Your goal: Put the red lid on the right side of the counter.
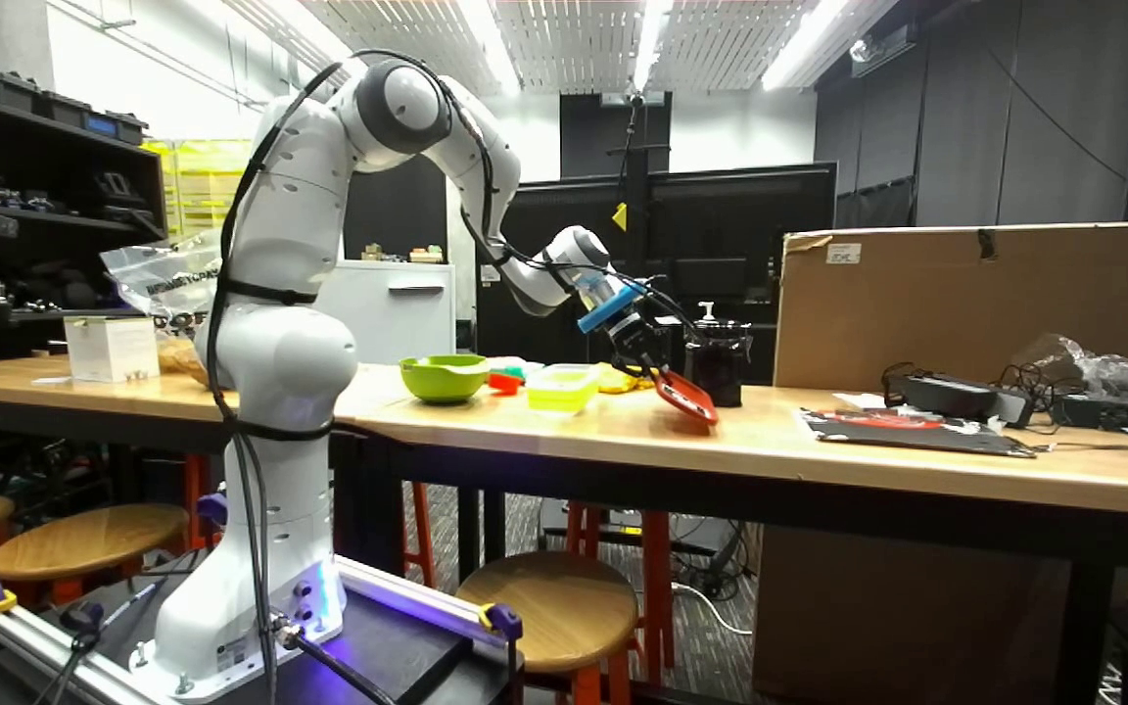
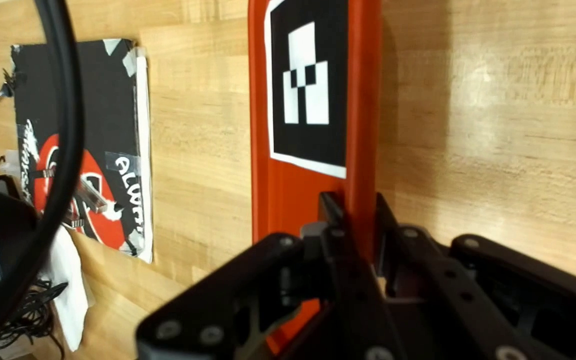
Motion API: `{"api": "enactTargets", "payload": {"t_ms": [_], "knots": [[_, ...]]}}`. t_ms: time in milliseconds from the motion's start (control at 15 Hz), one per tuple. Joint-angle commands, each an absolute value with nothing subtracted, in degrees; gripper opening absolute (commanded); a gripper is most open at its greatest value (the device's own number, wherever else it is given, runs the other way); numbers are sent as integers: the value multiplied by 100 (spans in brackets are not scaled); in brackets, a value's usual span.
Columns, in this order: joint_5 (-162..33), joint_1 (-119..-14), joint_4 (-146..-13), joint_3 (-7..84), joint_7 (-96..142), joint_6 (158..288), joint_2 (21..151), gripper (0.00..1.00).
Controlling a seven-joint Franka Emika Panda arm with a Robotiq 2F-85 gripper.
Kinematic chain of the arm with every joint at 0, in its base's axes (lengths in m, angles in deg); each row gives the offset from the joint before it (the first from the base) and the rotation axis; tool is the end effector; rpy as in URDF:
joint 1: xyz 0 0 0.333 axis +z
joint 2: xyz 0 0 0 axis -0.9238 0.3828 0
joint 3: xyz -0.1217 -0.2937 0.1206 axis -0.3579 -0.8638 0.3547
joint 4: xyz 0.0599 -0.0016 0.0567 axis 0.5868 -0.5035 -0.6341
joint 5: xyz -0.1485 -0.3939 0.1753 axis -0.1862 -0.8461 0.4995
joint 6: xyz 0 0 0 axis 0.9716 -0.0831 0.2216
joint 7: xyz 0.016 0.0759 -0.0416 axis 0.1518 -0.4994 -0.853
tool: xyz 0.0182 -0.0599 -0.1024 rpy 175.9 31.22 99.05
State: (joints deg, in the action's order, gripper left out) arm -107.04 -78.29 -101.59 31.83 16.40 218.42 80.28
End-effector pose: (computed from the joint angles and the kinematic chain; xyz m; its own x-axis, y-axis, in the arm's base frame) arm 0.6076 -0.2646 0.3561 0.9860 0.1268 -0.1083 0.1666 -0.7826 0.5999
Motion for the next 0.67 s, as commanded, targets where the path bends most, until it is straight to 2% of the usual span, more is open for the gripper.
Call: {"api": "enactTargets", "payload": {"t_ms": [0,67,200,600], "knots": [[-10522,-7883,-10084,3161,1480,21987,8083,4],[-10507,-7882,-10080,3157,1489,22005,8095,39],[-10461,-7877,-10078,3151,1488,22011,8102,44],[-10389,-7864,-10030,3149,1486,21966,8078,84]]}}
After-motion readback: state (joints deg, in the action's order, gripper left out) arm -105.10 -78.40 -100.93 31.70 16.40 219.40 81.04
